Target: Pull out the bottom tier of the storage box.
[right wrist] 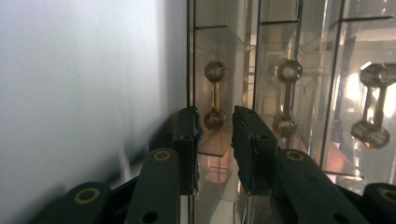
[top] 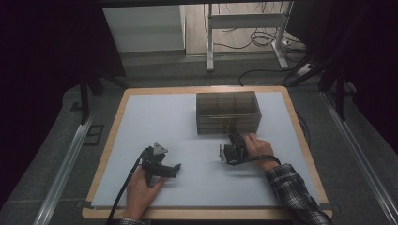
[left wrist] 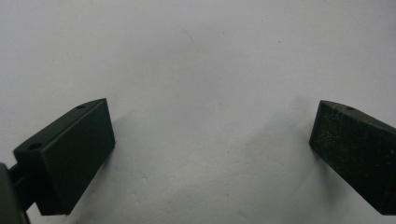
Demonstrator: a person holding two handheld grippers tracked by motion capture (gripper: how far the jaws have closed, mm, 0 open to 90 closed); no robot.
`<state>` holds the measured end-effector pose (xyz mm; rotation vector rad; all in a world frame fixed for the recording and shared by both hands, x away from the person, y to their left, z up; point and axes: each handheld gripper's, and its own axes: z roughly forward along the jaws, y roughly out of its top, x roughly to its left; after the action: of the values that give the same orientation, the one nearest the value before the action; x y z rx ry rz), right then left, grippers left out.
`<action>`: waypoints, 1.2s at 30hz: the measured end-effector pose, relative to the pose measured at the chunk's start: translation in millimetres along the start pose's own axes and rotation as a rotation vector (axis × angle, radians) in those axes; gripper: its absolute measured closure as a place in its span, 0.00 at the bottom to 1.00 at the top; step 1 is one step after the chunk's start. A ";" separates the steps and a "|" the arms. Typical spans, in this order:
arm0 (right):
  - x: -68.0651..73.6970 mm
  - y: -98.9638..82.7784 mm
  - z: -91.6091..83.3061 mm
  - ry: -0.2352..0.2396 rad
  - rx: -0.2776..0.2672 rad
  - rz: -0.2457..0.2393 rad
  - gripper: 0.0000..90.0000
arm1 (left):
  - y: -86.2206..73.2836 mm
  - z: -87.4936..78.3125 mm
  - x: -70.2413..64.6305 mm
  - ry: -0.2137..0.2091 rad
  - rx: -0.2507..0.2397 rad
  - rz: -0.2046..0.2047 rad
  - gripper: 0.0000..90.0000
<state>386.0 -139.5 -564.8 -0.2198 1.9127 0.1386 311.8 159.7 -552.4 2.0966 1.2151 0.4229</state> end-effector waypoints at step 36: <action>13.0 5.9 -25.7 -0.025 -0.016 -0.014 0.89 | 0.0 0.0 0.0 0.000 -0.001 0.000 0.00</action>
<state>356.8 -140.1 -568.2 -0.2407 1.8856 0.1470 311.7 159.7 -552.5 2.0963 1.2145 0.4234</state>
